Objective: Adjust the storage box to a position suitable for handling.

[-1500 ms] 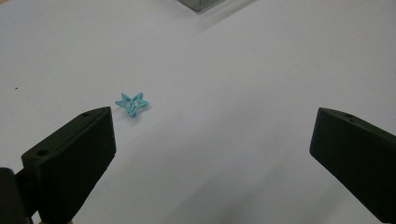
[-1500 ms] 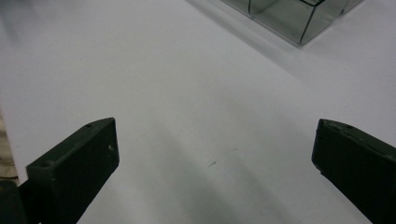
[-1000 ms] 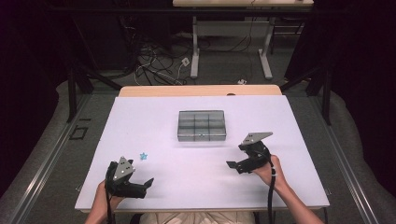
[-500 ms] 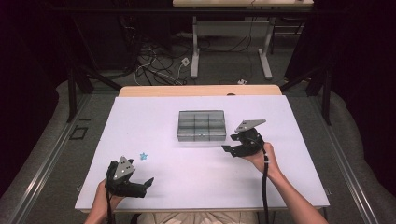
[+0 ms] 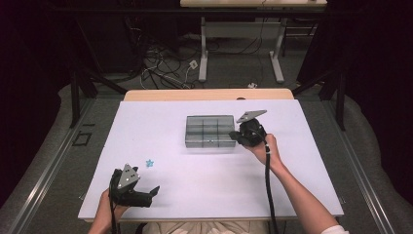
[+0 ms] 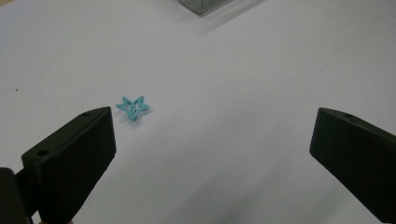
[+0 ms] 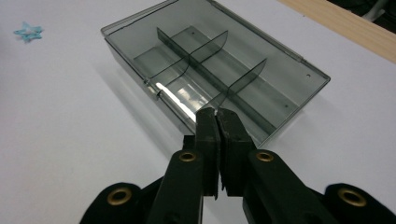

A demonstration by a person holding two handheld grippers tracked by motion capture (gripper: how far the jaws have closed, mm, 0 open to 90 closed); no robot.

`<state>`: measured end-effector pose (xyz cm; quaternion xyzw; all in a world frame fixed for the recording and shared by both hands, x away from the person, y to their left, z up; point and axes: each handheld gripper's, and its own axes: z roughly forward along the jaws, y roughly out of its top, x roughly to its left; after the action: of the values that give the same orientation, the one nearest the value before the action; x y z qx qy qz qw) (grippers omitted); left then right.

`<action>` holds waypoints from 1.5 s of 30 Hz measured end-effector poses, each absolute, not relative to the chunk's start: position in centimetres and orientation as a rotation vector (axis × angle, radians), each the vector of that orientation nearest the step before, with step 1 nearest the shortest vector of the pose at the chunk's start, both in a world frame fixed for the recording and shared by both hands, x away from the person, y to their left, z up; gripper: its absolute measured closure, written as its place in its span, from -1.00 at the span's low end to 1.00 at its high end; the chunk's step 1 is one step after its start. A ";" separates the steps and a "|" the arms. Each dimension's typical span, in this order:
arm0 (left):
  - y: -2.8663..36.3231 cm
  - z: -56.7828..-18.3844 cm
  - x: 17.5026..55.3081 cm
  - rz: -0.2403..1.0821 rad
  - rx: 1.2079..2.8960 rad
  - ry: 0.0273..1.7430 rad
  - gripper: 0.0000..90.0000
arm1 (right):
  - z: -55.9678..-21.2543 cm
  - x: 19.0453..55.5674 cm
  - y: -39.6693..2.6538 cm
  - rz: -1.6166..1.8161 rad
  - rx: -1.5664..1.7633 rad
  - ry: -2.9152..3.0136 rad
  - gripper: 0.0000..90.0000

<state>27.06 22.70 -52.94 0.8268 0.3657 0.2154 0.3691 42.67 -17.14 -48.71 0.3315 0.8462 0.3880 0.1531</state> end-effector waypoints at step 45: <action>22.5 -53.0 27.5 0.544 2.129 0.924 -0.99 | -48.6 51.5 -12.6 1.017 1.010 2.373 1.00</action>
<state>27.47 22.54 -53.02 0.8296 0.3603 0.2120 0.3700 51.51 -12.63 -48.57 0.3581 0.8414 0.3605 0.1839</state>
